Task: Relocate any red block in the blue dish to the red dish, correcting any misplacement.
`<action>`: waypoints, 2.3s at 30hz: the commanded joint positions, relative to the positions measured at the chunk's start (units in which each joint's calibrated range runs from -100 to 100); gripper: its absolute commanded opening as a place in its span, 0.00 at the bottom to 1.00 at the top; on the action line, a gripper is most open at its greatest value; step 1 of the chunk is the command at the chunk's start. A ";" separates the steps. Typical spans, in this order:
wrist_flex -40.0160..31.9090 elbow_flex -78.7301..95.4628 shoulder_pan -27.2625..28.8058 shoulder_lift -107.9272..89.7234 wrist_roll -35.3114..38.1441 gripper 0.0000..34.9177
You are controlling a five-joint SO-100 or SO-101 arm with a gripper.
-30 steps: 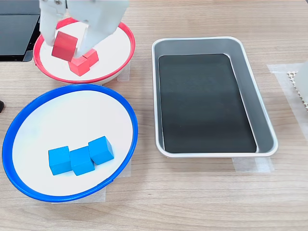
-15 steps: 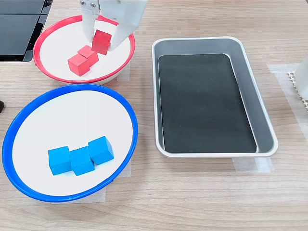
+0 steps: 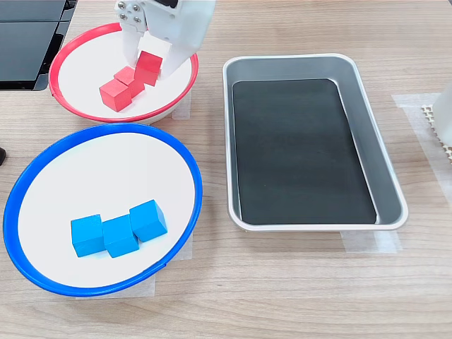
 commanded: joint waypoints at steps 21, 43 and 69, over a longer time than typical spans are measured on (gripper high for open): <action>-0.99 -4.83 -4.72 3.72 0.29 0.16; 2.65 -6.93 -3.78 0.82 1.61 0.45; -27.65 53.25 -14.22 -62.80 4.59 0.01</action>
